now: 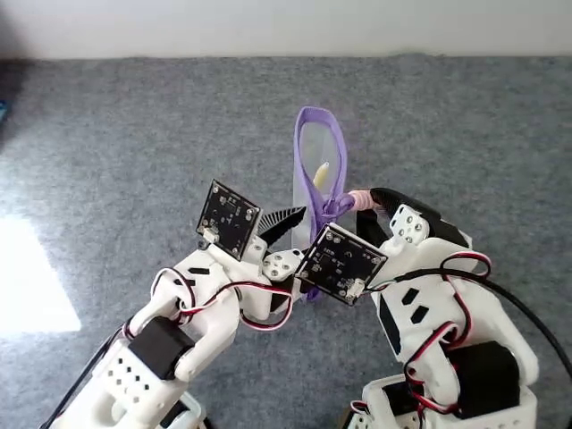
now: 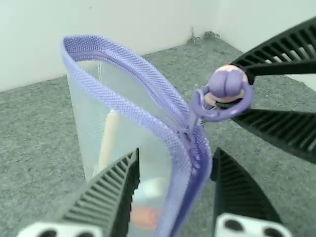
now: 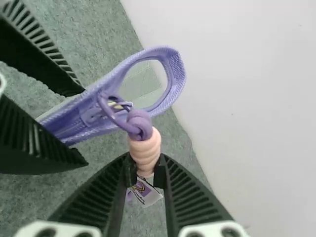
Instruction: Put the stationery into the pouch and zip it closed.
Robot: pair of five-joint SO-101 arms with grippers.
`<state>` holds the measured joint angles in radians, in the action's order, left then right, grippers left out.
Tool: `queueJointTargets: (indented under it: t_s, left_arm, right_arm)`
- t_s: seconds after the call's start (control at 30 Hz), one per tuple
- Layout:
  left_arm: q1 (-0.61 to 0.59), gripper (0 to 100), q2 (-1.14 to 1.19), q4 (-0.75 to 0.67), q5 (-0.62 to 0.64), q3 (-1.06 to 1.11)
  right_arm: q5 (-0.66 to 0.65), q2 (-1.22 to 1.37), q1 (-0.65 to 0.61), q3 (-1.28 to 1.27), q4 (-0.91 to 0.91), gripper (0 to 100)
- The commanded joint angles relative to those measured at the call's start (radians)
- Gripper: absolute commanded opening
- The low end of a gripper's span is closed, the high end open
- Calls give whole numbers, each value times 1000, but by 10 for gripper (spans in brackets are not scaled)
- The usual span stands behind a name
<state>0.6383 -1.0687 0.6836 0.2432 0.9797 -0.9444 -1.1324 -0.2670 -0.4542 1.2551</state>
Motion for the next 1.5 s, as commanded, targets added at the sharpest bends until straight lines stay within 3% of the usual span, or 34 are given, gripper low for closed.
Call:
queueJointTargets:
  t_s: [0.0,0.2,0.33,0.67,0.77,0.87,1.3,1.47]
  left_arm:
    - [-2,222,-8,-29,46,2]
    - [-69,186,-15,-29,60,-4]
    - [-69,131,-15,-29,58,-4]
    - [-68,118,-9,-25,58,-70]
    - [-68,65,-11,-23,32,-76]
    - [-68,27,-15,15,-21,-76]
    - [-68,13,-17,232,-26,-222]
    - [-72,13,-17,229,-25,-225]
  right_arm:
    - [-6,-7,-7,55,-18,9]
    - [-6,-8,-7,55,-18,9]
    - [-5,-8,-8,55,-25,9]
    - [-5,-5,-8,100,-24,9]
    - [-2,-1,-8,132,-25,9]
    - [-2,1,-8,158,-27,9]
    - [5,4,-7,158,-19,9]
    - [201,4,-8,127,108,26]
